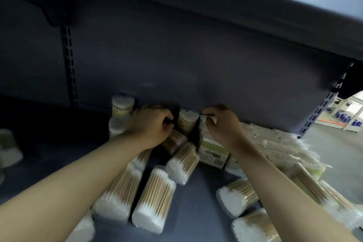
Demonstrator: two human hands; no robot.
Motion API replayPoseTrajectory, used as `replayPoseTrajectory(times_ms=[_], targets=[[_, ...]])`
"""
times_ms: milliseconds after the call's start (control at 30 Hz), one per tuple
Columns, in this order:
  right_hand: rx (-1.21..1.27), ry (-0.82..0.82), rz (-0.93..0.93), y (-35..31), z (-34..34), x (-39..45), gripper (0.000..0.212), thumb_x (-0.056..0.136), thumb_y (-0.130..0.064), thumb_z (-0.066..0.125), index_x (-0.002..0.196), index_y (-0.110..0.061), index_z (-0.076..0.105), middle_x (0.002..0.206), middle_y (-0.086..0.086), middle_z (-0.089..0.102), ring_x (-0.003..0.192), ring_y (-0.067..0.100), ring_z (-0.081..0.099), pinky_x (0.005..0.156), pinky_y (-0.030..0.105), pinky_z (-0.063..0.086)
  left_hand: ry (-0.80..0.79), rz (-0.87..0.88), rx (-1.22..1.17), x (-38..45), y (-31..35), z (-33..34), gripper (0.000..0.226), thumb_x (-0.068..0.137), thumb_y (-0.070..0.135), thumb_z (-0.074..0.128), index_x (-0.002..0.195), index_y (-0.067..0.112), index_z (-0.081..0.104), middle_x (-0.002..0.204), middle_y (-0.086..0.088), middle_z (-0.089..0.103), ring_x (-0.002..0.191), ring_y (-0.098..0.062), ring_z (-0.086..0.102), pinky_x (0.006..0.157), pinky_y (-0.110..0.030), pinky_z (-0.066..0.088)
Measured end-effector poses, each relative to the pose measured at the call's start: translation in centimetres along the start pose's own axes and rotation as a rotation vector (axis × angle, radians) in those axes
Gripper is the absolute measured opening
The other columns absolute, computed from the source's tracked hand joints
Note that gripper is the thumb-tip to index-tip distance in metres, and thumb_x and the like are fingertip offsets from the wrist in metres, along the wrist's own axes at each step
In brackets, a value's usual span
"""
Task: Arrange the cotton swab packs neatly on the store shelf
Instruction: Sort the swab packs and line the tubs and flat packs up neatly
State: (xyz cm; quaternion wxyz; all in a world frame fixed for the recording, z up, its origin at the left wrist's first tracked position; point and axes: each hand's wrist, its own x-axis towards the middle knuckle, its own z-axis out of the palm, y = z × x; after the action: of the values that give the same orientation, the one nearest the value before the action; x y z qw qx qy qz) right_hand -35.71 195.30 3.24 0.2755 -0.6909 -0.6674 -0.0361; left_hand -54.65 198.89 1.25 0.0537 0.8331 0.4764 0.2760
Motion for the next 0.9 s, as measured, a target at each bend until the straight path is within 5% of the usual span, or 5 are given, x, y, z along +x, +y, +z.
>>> replayPoseTrajectory(times_ms=[300,433,600,767,900], targets=[[-0.032,-0.105,-0.092,-1.7,1.6,-1.5,0.018,0.085,-0.022,0.058,0.094,-0.012,0.07,0.096,0.006,0.067,0.098,0.024,0.058,0.082,0.03,0.04,-0.052,-0.124,0.18,-2.4,-0.7,-1.1,0.029,0.09,0.034,0.045,0.116,0.027,0.057,0.128,0.004,0.048,0.125,-0.023,0.035,0.102,-0.035,0.026],[-0.118,-0.192,-0.164,-3.0,3.0,-1.3,0.043,0.08,-0.047,0.043,0.092,-0.015,0.069,0.094,0.007,0.068,0.093,0.026,0.059,0.087,0.033,0.041,-0.07,-0.147,0.226,-3.5,-1.5,-2.4,0.034,0.087,0.045,0.049,0.117,0.028,0.055,0.135,0.005,0.042,0.129,-0.023,0.026,0.104,-0.035,0.016],[-0.244,-0.297,-0.137,-4.3,4.4,-0.6,0.033,0.092,-0.041,0.046,0.09,-0.013,0.064,0.1,0.009,0.066,0.095,0.027,0.059,0.084,0.031,0.042,-0.024,-0.131,0.165,-4.4,-2.2,-2.8,0.036,0.088,0.037,0.048,0.119,0.023,0.058,0.137,0.001,0.043,0.13,-0.028,0.028,0.105,-0.036,0.015],[-0.31,-0.347,-0.097,-4.8,5.3,0.2,0.026,0.094,-0.028,0.047,0.112,-0.014,0.06,0.117,0.008,0.061,0.107,0.025,0.057,0.083,0.029,0.043,0.037,-0.088,0.152,-5.0,-2.5,-2.6,0.054,0.066,0.04,0.028,0.081,0.012,0.072,0.102,-0.011,0.067,0.097,-0.042,0.057,0.087,-0.052,0.041],[-0.263,-0.361,-0.081,-5.0,5.5,0.3,0.03,0.094,-0.022,0.048,0.123,-0.013,0.053,0.124,0.008,0.056,0.112,0.025,0.054,0.086,0.03,0.045,0.021,-0.113,0.114,-5.1,-2.4,-2.5,0.05,0.069,0.036,0.028,0.079,0.013,0.071,0.103,-0.009,0.065,0.101,-0.04,0.055,0.089,-0.05,0.039]])
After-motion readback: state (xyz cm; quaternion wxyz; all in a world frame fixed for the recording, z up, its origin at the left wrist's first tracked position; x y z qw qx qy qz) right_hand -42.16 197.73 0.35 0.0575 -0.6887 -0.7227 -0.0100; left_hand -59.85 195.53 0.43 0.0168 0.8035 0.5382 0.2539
